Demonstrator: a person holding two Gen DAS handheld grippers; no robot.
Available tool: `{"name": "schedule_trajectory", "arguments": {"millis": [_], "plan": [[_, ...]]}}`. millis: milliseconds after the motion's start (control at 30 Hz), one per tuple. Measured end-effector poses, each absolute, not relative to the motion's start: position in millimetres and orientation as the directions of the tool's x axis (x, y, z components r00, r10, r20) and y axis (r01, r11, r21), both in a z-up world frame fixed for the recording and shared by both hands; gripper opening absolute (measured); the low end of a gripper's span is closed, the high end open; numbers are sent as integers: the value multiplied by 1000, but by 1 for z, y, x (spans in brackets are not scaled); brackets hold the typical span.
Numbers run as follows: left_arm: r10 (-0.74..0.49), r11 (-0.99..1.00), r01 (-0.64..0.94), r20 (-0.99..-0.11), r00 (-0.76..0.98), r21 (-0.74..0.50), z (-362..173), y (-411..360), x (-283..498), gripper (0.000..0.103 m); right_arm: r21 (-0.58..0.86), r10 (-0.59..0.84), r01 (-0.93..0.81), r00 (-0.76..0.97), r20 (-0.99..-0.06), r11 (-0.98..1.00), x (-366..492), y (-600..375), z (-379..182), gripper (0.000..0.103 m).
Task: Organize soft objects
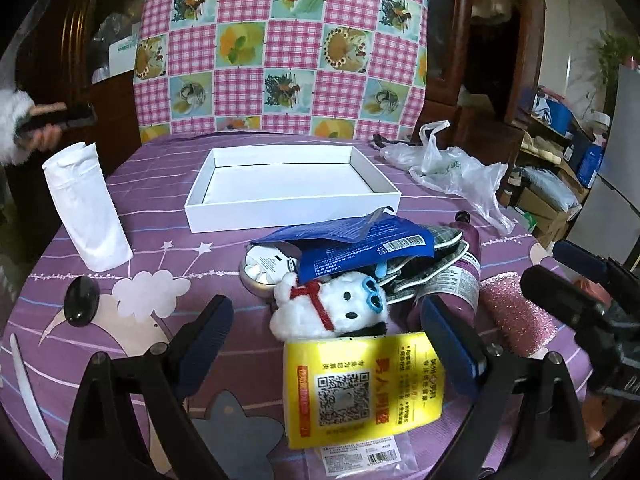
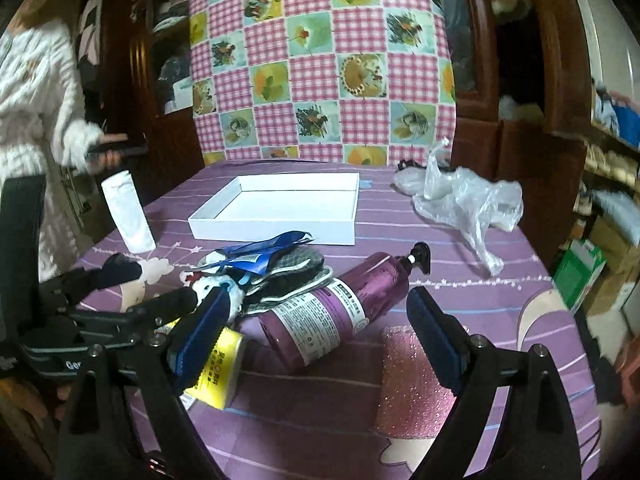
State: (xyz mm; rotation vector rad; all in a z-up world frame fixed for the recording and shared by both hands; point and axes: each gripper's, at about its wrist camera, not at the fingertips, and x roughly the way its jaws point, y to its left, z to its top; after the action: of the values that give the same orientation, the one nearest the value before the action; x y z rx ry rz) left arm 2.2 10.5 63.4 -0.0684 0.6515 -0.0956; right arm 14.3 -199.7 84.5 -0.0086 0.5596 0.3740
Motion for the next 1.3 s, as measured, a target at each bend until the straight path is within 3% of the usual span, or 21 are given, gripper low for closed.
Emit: {"name": "schedule_trajectory", "arguments": {"millis": [367, 567, 733, 1000, 1300], "plan": [[-96, 995, 69, -577, 811, -69, 60, 10, -2, 96, 83, 293, -293, 809, -510, 953, 11, -204, 88, 90], [-121, 992, 79, -574, 810, -98, 59, 9, -4, 96, 108, 336, -331, 780, -528, 937, 12, -199, 84, 90], [-158, 987, 108, -598, 786, -118, 56, 8, 0, 96, 127, 369, -358, 772, -517, 925, 11, -198, 80, 90], [-140, 990, 94, -669, 730, -104, 47, 6, 9, 96, 119, 354, -354, 729, -586, 928, 23, -194, 70, 90], [-135, 991, 94, -668, 732, -97, 47, 6, 8, 96, 130, 364, -358, 725, -584, 924, 21, -196, 74, 90]]}}
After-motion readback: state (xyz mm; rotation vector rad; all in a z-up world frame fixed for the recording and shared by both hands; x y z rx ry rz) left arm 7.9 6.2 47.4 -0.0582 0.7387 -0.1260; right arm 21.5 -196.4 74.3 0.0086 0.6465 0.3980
